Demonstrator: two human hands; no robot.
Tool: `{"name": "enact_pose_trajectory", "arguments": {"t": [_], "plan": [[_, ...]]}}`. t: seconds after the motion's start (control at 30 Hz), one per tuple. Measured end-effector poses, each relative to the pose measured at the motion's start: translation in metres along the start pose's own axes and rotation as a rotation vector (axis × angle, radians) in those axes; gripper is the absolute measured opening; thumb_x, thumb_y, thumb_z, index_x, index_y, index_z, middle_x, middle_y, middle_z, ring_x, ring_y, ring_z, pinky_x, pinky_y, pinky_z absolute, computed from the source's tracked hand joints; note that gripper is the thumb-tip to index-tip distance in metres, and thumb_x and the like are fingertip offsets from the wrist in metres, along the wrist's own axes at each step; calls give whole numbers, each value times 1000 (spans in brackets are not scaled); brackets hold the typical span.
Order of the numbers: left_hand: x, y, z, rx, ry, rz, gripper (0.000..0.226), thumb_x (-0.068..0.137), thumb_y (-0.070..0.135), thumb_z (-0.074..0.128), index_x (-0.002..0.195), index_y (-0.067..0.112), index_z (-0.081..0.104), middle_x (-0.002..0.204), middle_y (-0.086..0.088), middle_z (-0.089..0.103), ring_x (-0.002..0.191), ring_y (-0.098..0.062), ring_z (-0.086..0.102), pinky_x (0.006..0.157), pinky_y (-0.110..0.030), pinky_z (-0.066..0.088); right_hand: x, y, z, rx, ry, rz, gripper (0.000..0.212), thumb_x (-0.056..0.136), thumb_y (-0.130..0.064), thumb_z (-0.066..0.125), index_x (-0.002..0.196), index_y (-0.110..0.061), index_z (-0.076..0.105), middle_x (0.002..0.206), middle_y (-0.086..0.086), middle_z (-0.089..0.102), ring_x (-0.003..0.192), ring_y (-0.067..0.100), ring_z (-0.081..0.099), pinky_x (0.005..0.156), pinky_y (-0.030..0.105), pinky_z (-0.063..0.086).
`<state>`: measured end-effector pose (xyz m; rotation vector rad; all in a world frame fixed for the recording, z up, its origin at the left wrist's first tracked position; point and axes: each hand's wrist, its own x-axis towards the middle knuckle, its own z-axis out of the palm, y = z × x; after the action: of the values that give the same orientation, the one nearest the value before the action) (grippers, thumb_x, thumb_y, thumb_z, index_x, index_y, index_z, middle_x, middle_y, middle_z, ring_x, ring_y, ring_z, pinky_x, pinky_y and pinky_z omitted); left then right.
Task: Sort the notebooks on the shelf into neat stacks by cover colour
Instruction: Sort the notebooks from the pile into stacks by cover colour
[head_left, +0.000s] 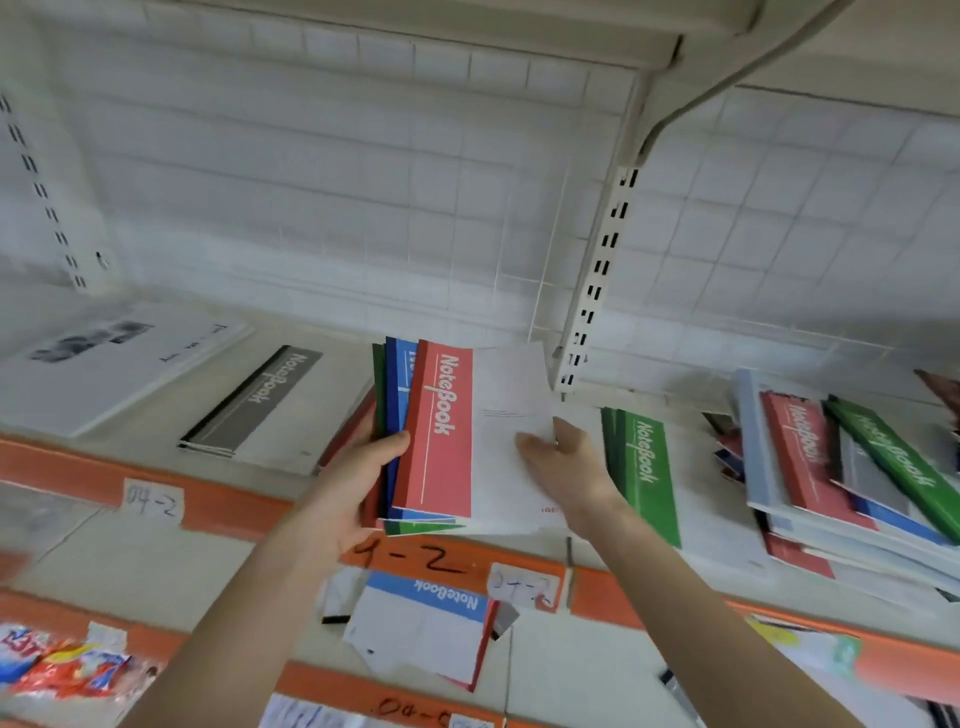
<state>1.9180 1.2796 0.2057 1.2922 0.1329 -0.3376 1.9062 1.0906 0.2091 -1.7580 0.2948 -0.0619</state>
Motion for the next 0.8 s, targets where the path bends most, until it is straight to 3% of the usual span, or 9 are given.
{"name": "enact_pose_trajectory", "arguments": {"t": [0.13,0.27,0.37,0.53,0.67,0.8], "plan": [[16,13,-59,119,59,102,35,97,10,46,122,34,41,108,0,62,90,-19,61,72,-36,49,-1,-5,38,-44,50,20,17,94,-6,46,101,-14,59,76,-2,62,60,10,57,44,16,44],[25,28,-122,176,95,165,41,97,7,46,130,30,39,110,5,57,87,-12,57,65,-28,44,4,-11,52,-133,213,30,18,91,-5,50,100,-20,55,79,1,63,61,17,57,35,18,39],[33,38,-159,186,99,146,44,97,8,46,137,24,37,119,0,56,94,-20,57,64,-29,44,13,-13,59,-244,318,35,24,88,-4,54,111,-12,56,101,10,63,82,28,59,52,24,45],[39,52,-193,228,63,146,45,97,7,45,139,21,37,126,-2,55,104,-24,55,71,-30,44,36,-18,83,-574,383,74,44,84,-10,60,126,-3,51,114,16,61,99,31,59,76,38,52],[38,60,-201,232,40,155,42,97,6,44,135,21,40,115,-1,57,101,-23,55,69,-30,44,43,-14,108,-879,325,132,43,87,-11,54,128,-3,44,124,17,50,99,32,57,69,30,45],[33,65,-202,240,22,193,37,97,6,45,125,29,45,102,8,61,99,-21,58,75,-35,47,37,-13,115,-1073,287,152,40,91,-21,52,127,-8,44,128,15,41,103,31,50,71,33,42]]}}
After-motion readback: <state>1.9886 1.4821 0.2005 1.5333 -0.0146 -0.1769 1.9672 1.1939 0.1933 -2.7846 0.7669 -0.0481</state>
